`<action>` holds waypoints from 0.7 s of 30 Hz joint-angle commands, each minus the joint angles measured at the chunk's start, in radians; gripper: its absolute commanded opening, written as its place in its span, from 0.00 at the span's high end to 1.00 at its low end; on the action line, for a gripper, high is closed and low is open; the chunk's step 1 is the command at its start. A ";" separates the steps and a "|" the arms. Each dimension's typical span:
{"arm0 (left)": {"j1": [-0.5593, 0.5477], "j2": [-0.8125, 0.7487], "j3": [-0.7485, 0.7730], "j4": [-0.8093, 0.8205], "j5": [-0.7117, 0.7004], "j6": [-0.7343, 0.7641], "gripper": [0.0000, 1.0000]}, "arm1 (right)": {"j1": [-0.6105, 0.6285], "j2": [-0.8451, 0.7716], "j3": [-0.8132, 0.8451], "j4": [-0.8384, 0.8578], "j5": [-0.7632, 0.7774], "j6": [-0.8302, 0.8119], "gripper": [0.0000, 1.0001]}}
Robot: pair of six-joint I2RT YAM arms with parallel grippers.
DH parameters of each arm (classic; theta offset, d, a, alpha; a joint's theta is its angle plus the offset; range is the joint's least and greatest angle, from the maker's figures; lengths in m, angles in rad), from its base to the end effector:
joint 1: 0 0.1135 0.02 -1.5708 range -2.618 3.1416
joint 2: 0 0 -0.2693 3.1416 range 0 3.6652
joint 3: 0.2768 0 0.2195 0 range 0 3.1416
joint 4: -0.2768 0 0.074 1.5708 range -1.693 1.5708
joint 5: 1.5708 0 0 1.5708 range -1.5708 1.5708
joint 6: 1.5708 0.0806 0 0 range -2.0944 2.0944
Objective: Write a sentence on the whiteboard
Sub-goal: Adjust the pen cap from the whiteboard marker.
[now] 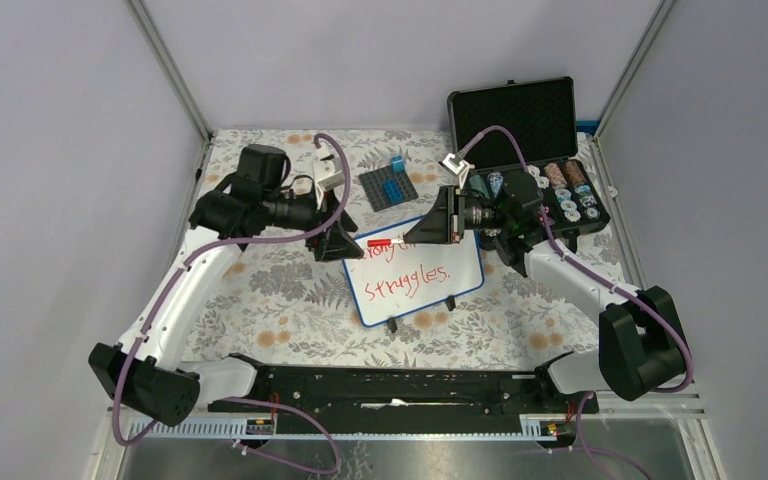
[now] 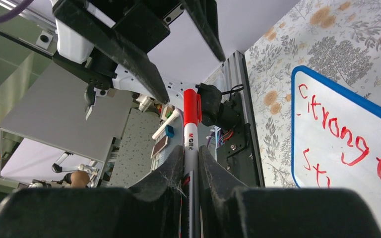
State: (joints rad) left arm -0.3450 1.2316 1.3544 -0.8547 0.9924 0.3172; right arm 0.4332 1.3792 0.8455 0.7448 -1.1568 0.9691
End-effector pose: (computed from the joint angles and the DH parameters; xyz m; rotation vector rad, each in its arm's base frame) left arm 0.1846 -0.1381 0.3740 1.1501 1.8024 -1.1380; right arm 0.2278 0.1866 0.3444 -0.7271 1.6664 1.8343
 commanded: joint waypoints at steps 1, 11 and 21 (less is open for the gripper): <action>-0.077 -0.035 -0.010 0.045 -0.059 0.062 0.32 | 0.002 -0.016 -0.015 0.085 -0.039 0.040 1.00; -0.193 0.014 -0.022 0.044 -0.138 0.082 0.39 | 0.027 -0.052 -0.021 -0.034 -0.038 -0.076 1.00; -0.255 0.045 -0.002 0.006 -0.170 0.090 0.75 | 0.034 -0.057 -0.019 -0.081 -0.053 -0.133 1.00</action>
State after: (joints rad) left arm -0.5945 1.2751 1.3327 -0.8631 0.8284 0.3996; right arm 0.4538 1.3586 0.8204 0.6773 -1.1778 0.8963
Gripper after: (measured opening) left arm 0.313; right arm 0.193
